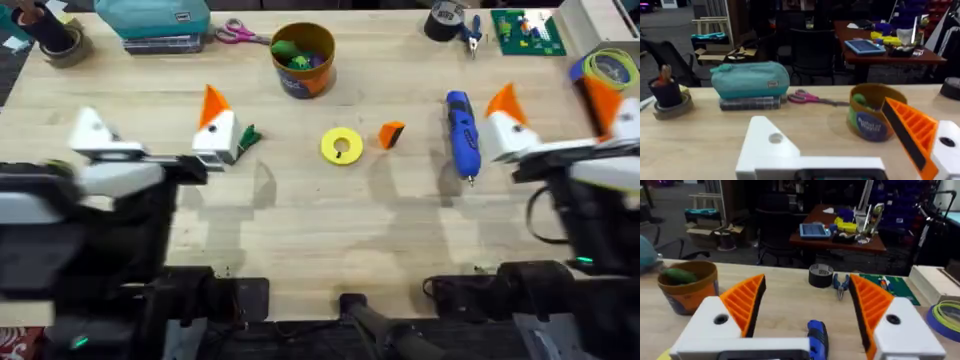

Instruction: Pick up the gripper from the table and insert it into the empty holder that is missing its gripper. Then pick up a screw, insert it into the mounting hole, and use the screwdriver to tighten it. Finally, clean up the table by picking up the vegetable and placing it into the bucket.

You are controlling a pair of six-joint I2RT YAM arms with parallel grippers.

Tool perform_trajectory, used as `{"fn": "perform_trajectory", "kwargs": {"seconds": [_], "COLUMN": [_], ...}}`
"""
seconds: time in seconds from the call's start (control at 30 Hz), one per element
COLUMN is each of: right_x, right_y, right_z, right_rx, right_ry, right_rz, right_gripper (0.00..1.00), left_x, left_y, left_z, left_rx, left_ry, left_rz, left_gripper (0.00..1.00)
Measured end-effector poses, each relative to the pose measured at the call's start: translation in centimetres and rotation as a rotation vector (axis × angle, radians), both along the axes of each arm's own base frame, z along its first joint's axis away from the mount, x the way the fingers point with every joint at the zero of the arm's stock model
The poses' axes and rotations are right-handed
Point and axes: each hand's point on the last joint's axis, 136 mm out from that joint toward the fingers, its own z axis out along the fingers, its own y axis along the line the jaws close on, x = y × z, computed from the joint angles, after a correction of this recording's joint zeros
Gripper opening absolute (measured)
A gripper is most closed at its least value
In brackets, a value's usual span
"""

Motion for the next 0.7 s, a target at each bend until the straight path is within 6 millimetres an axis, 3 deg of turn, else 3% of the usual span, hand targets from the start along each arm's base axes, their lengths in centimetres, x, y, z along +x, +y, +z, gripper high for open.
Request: {"fn": "perform_trajectory", "kwargs": {"seconds": [0.13, 0.23, 0.43, 0.7], "right_x": [-0.7, -0.4, 2.1, 4.1], "right_y": [0.1, 0.1, 0.2, 0.3], "right_z": [3.0, 4.2, 4.5, 1.4], "right_rx": [-0.004, -0.005, -0.004, -0.003], "right_ry": [0.075, 0.179, 0.444, 0.846], "right_rz": [0.006, 0.007, 0.014, 0.015], "right_gripper": [0.995, 0.995, 0.995, 0.995], "left_x": [-0.4, 0.3, 2.9, 6.7], "left_y": [0.0, 0.1, 0.0, 0.0], "left_z": [3.9, 4.9, 4.4, 1.3], "left_rx": [0.008, 0.026, 0.042, 0.051], "left_ry": [0.023, 0.135, 0.424, 0.784], "left_rz": [0.002, 0.003, -0.003, -0.013], "left_gripper": [0.985, 0.986, 0.986, 0.986]}}
